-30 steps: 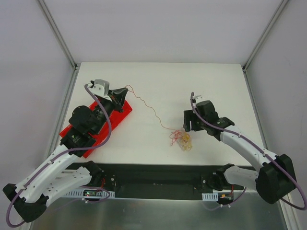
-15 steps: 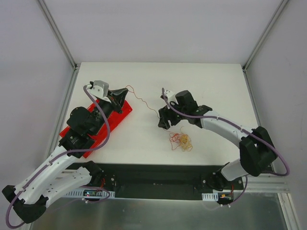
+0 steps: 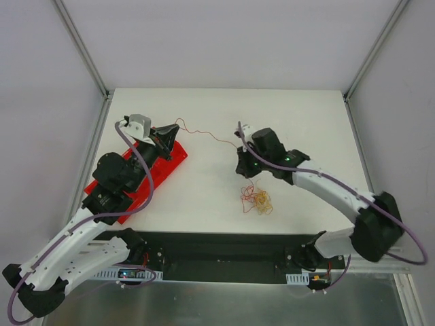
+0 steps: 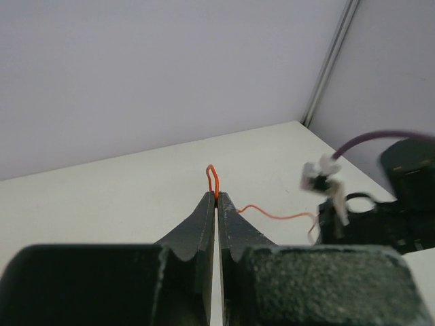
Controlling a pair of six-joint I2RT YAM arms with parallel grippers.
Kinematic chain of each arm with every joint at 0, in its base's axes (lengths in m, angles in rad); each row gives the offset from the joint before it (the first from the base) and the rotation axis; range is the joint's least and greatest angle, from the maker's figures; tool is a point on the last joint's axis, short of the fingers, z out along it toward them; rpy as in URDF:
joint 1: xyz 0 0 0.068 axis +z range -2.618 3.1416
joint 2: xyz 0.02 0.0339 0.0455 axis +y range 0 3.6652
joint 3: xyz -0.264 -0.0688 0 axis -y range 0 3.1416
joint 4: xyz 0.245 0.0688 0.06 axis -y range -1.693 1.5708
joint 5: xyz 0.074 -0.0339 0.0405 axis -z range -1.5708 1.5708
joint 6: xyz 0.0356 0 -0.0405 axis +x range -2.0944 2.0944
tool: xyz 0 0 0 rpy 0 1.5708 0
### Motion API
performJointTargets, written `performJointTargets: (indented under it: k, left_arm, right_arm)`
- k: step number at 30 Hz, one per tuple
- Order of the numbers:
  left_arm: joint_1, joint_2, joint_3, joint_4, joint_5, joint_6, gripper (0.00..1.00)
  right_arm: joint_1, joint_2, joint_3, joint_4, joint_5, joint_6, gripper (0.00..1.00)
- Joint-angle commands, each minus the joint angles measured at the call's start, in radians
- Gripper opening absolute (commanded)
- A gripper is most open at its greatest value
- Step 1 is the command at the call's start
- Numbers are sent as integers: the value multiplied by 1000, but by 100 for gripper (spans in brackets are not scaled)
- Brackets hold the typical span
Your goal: Untangle the cables
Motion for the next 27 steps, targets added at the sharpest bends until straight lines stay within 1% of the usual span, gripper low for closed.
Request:
performJointTargets:
  k: [1, 3, 4, 6, 8, 10, 12, 14, 16, 20, 23, 27]
  left_arm:
    - [-2, 38, 0, 59, -4, -10, 0]
    - [-2, 67, 7, 54, 54, -36, 0]
    - [-2, 84, 13, 45, 80, -50, 0]
    - [-2, 110, 20, 42, 137, -78, 0]
    - [-2, 125, 24, 40, 165, -101, 0]
    - [-2, 143, 26, 42, 176, -112, 0]
    - [-2, 159, 26, 40, 212, -118, 0]
    - [-2, 173, 27, 42, 235, -119, 0]
    - [-2, 185, 30, 42, 248, -119, 0]
    - [-2, 196, 35, 43, 277, -121, 0]
    - [-2, 199, 38, 45, 303, -121, 0]
    - [-2, 208, 41, 45, 327, -122, 0]
  right_arm:
    - [1, -324, 125, -166, 425, -2, 1]
    - [1, -421, 199, -245, 554, -30, 1]
    - [-1, -452, 240, -274, 582, -43, 1]
    - [-7, -501, 317, -309, 595, -71, 1]
    - [-19, -521, 369, -314, 583, -86, 1]
    - [-24, -507, 397, -309, 584, -120, 1]
    - [-36, -435, 507, -419, 596, -113, 1]
    - [-34, -392, 611, -506, 564, -120, 1]
    - [-33, -420, 635, -472, 555, -126, 1]
    - [-34, -447, 705, -434, 605, -157, 1]
    - [-34, -447, 673, -414, 577, -160, 1]
    - [-34, -441, 490, -393, 491, -78, 1]
